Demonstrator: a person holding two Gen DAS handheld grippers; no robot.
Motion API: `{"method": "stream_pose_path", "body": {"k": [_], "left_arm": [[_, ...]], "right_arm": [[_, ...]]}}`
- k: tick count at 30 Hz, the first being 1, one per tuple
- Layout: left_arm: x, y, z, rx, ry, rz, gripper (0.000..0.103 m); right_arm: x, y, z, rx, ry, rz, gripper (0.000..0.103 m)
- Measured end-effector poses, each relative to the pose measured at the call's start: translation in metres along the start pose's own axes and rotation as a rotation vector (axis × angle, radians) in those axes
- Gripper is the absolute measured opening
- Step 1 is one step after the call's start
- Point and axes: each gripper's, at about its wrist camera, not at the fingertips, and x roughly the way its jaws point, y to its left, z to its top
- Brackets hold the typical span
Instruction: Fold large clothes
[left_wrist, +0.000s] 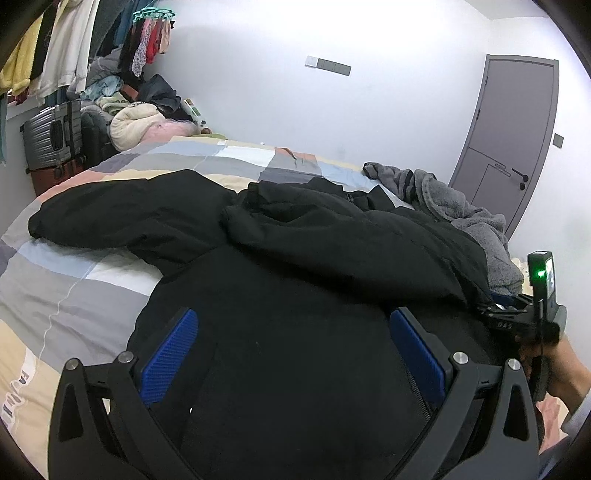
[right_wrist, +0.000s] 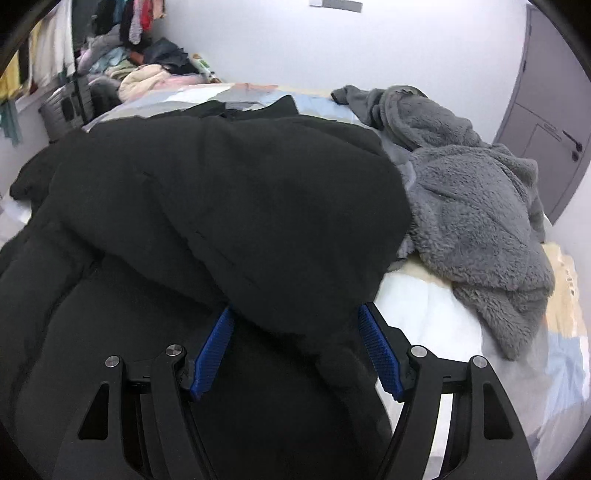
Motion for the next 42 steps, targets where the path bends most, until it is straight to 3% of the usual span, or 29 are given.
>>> {"method": "stream_pose_path", "body": {"k": [3,10,13,23,30,36,42], "left_arm": [[0.000,-0.001,0.000,-0.001,0.002,0.000,0.103],[-0.002,-0.002,-0.001,0.009,-0.010,0.009,0.103],[-0.003,-0.001,-0.002,0.008,-0.017,0.009,0.103],[-0.003,0.002,-0.001,-0.003,-0.017,0.013,0.103],[-0.008,0.002,-0.004,0.006,-0.018,0.011,0.103],[-0.021,0.002,-0.001,-0.006,-0.039,-0.001,0.103],[-0.042,0.005,-0.002,0.005,-0.071,0.016,0.103]], "right_arm": [[0.000,-0.001,0.000,0.002,-0.045,-0.017,0.068],[-0.020,-0.004,0.011,0.068,-0.192,-0.035,0.032],[-0.028,-0.002,0.018,0.093,-0.229,-0.046,0.026],[-0.015,-0.031,0.015,0.184,-0.218,-0.092,0.024],[-0.016,-0.047,0.007,0.289,-0.155,-0.031,0.026],[-0.057,-0.032,0.001,0.248,-0.177,0.013,0.032],[-0.128,-0.010,-0.003,0.236,-0.287,0.106,0.032]]}}
